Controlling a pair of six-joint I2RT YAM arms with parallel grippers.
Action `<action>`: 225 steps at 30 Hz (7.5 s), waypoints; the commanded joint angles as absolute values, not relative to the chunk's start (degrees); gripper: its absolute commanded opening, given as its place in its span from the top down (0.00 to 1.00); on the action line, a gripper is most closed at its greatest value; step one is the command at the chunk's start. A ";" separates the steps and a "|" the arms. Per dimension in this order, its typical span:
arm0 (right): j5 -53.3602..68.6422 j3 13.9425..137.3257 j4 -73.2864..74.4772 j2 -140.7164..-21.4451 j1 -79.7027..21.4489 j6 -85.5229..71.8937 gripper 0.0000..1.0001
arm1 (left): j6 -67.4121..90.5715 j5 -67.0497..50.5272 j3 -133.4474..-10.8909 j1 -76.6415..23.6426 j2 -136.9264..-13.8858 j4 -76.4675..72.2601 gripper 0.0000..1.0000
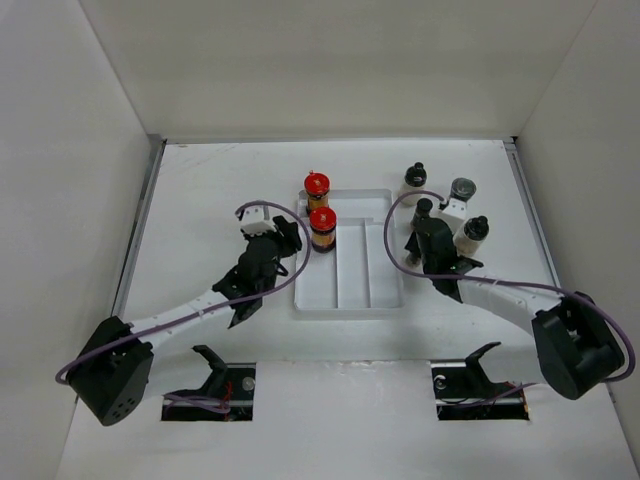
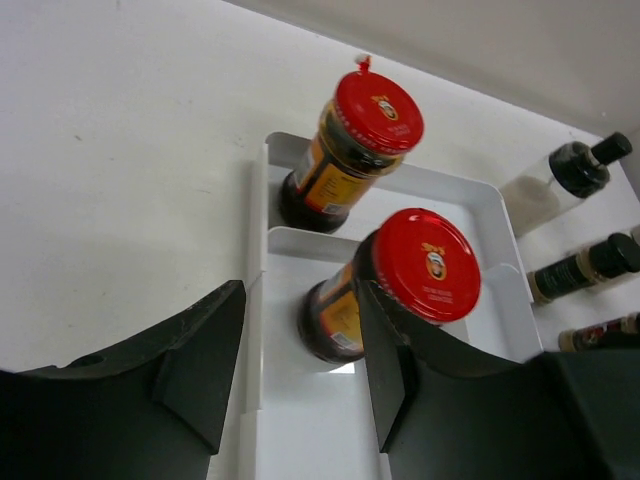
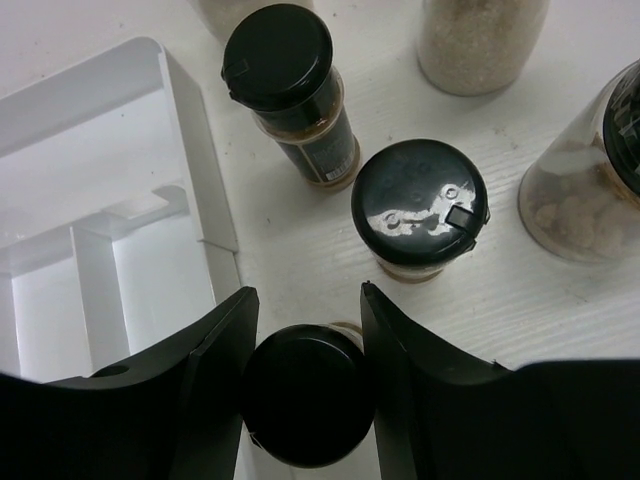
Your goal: Organize the condiment bottles
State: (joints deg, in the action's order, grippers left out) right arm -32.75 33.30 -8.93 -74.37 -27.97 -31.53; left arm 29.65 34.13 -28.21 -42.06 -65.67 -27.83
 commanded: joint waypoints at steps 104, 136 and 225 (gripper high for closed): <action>-30.50 55.20 -14.14 -88.08 -21.13 -19.60 0.59 | 38.76 26.54 -16.70 -33.62 -65.12 -44.74 0.46; -23.82 73.65 -14.41 -108.54 -27.02 -18.81 0.31 | 39.20 26.37 -16.52 -32.56 -65.57 -44.74 0.46; -26.63 51.07 -12.92 -76.38 -29.83 -20.39 0.49 | 38.58 26.89 -16.96 -34.67 -65.83 -45.00 0.46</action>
